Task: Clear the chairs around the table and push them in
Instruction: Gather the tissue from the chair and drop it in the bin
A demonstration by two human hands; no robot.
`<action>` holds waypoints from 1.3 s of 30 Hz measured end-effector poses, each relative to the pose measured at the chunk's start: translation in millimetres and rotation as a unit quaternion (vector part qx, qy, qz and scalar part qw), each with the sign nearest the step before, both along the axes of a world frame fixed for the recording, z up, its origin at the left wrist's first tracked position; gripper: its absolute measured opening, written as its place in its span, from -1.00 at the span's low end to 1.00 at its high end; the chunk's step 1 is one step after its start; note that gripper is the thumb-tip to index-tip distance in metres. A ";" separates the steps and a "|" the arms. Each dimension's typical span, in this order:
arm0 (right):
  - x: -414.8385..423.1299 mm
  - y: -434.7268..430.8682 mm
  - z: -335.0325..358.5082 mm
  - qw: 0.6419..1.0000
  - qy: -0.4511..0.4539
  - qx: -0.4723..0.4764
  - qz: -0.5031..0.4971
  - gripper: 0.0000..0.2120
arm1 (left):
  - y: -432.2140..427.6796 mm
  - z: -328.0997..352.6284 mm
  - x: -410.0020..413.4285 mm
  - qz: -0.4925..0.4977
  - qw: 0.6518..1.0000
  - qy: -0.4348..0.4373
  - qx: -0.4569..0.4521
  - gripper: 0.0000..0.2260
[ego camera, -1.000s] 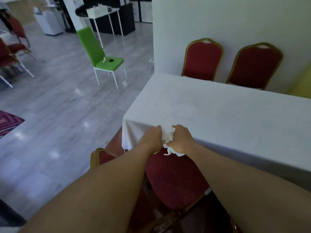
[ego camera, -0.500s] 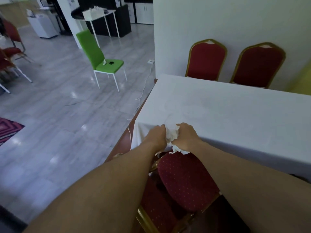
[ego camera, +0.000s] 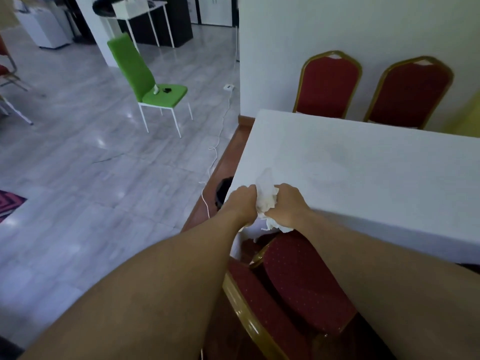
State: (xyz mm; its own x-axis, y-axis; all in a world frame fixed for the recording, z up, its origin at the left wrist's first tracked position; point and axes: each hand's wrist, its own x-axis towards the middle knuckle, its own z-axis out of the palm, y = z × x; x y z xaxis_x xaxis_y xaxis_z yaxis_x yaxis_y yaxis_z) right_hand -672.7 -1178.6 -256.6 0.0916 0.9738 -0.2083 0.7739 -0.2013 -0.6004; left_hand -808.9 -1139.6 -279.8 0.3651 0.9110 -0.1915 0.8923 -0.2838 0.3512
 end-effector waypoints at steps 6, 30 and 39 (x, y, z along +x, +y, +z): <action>-80.1 43.3 -12.7 1.000 0.012 -0.003 -0.026 -0.82 | 53.7 -17.6 -77.4 -0.042 0.999 0.010 -0.009 -0.70; -110.8 170.2 -17.6 0.998 -0.007 -0.008 -0.058 -0.91 | 197.9 -22.5 -106.3 -0.096 0.994 -0.027 -0.034 -0.74; -99.6 207.0 -27.6 0.997 -0.007 -0.026 -0.078 -0.84 | 240.2 -32.3 -88.9 -0.116 0.992 -0.023 -0.042 -0.70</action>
